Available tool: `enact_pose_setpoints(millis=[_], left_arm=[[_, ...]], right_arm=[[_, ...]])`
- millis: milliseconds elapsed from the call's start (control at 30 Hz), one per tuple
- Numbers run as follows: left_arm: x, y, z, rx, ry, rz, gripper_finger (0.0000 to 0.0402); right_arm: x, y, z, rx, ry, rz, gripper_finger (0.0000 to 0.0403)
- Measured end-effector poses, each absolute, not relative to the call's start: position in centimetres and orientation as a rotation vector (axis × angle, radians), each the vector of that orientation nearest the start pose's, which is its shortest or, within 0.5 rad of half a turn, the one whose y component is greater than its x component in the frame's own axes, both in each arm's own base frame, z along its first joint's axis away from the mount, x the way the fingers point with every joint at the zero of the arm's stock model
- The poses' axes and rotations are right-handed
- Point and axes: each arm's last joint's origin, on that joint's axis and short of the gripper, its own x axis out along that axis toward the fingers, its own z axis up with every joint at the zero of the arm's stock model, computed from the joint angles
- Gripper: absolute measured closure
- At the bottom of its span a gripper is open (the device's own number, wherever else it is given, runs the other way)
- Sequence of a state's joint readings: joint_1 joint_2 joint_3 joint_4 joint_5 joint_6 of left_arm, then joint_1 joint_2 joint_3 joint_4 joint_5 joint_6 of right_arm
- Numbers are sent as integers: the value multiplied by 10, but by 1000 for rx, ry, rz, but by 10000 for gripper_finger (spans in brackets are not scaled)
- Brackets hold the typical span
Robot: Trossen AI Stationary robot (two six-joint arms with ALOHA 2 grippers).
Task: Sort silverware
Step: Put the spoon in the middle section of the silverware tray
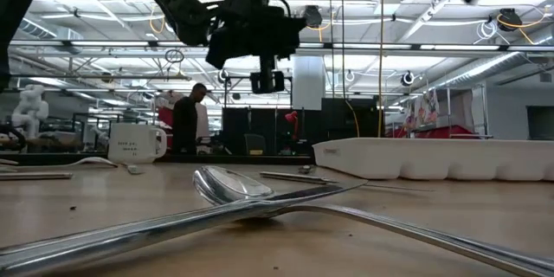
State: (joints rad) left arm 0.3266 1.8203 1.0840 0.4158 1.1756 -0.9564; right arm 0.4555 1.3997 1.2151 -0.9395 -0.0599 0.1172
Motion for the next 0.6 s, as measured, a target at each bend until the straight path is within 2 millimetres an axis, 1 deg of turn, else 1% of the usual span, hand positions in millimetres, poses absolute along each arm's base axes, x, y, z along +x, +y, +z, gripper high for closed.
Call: enact_pose_setpoints(millis=[100, 167, 233, 333, 400, 500, 600], left_arm=[[361, 95, 228, -1058, 623, -649, 401], [352, 89, 241, -1030, 625, -609, 401], [341, 81, 261, -979, 597, -563, 401], [318, 63, 298, -901, 539, -507, 401], [302, 51, 318, -866, 506, -472, 401], [277, 31, 346, -795, 438, -442, 401], [253, 15, 366, -738, 368, -400, 401]], right_arm=[[244, 144, 256, -135, 1173, 488, 245], [249, 154, 234, -123, 1198, 545, 245], [255, 163, 218, -112, 1202, 580, 245], [266, 173, 195, -119, 1219, 592, 245], [273, 178, 186, -117, 1196, 601, 245], [282, 183, 178, -127, 1139, 619, 245], [287, 184, 172, -147, 1117, 621, 245]])
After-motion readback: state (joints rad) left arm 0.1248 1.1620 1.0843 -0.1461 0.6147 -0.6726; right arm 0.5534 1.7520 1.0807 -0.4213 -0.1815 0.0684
